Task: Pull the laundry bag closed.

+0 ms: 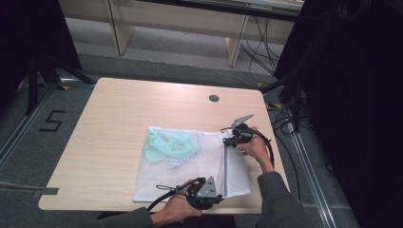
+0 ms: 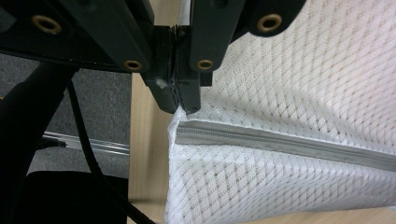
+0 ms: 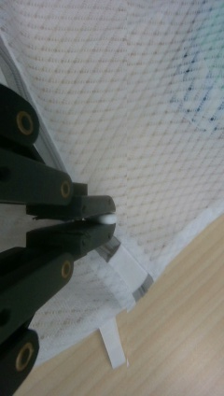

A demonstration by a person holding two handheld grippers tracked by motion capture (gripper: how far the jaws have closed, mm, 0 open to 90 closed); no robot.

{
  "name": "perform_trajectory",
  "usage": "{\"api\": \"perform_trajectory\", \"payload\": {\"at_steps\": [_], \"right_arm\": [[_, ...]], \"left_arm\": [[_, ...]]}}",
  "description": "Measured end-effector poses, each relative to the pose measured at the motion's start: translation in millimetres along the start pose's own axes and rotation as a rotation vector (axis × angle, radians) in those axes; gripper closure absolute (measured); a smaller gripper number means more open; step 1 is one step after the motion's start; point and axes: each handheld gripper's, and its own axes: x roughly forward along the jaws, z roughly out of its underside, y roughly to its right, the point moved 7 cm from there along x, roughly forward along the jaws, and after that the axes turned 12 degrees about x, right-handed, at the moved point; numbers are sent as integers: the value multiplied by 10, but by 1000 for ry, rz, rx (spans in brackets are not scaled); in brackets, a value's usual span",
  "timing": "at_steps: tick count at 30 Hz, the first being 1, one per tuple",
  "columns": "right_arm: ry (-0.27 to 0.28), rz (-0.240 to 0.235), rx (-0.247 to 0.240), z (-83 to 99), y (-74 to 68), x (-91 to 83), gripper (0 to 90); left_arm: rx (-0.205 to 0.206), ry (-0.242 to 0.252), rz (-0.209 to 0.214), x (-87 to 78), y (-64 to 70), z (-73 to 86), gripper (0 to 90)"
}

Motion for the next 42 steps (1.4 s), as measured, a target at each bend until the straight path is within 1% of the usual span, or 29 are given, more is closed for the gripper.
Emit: {"api": "perform_trajectory", "payload": {"at_steps": [1, 4, 5, 6, 8, 9, 10, 11, 12, 14, 15, 16, 19, 20, 21, 23, 24, 25, 26, 27, 28, 29, 30, 31, 33, 38, 39, 41, 42], "right_arm": [[2, 0, -9, -9, 11, -4, 865], [3, 3, 0, -8, 36, 8, 865], [16, 8, 2, -13, 59, 3, 865], [5, 11, 10, -8, 68, -6, 865], [17, 5, 13, -11, 75, -1, 865], [15, 25, 23, -8, 99, -3, 865], [13, 28, 27, -7, 101, -3, 865], [24, 17, 10, -18, 106, 4, 865], [17, 6, 17, -13, 100, 11, 865], [23, 17, 10, -17, 116, 20, 865], [13, 17, 29, -8, 122, 25, 865], [19, 9, 22, -15, 123, 28, 865], [25, 21, 25, -20, 149, 32, 865], [22, 40, 40, -23, 168, 33, 865], [28, 34, 19, -38, 168, 37, 865], [38, 40, 24, -57, 172, 32, 865], [39, 30, 20, -81, 169, 27, 865], [38, 29, 18, -84, 169, 34, 865], [39, 30, 8, -89, 176, 38, 865], [5, 48, 32, -69, 177, 21, 865], [18, 38, 15, -82, 178, 32, 865], [37, 36, 17, -95, 180, 47, 865], [47, 45, 13, -107, 192, 42, 865], [38, 44, 21, -104, 191, 37, 865], [34, 41, 19, -107, 194, 26, 865], [36, 48, 20, -113, 195, 26, 865], [37, 43, 19, -113, 196, 27, 865], [38, 46, 16, -113, 197, 32, 865], [52, 49, 22, -118, 193, 52, 865]], "left_arm": [[1, 2, 1, 2, 8, -4, 883], [-2, 2, 9, 7, 25, -6, 883], [9, -3, 10, 3, 28, -3, 883], [11, -2, 9, 5, 29, -3, 883], [4, -2, 10, 5, 26, -5, 883], [-4, 5, 8, 9, 20, -10, 883], [-3, 4, 6, 9, 18, -10, 883], [-1, 3, 3, 11, 19, -7, 883], [-1, 3, 3, 11, 19, -7, 884], [0, 1, 6, 15, 23, -6, 883], [-4, 3, 5, 15, 25, -6, 883], [-4, 3, 5, 15, 25, -6, 883], [-4, 4, 8, 9, 21, -5, 883], [-3, 8, 2, 7, 7, -8, 884], [-6, 5, 3, 5, 9, -7, 884], [-9, 8, 5, 9, 18, -8, 884], [-2, 3, 7, 19, 37, -4, 883], [-5, 5, 9, 26, 45, -4, 884], [3, -4, 10, 24, 41, 4, 884], [5, -9, 14, 23, 39, 9, 884], [-4, 1, 15, 28, 48, 3, 884], [-4, 1, 15, 28, 48, 3, 884], [4, -5, 7, 22, 32, 10, 883], [4, -5, 7, 22, 32, 10, 883], [3, -6, 5, 14, 21, 9, 884], [0, 0, 5, 21, 22, 4, 883], [-10, 5, 9, 17, 34, -4, 884], [3, -8, 7, 16, 21, 13, 884], [-5, -7, 15, 22, 35, 13, 884]]}}
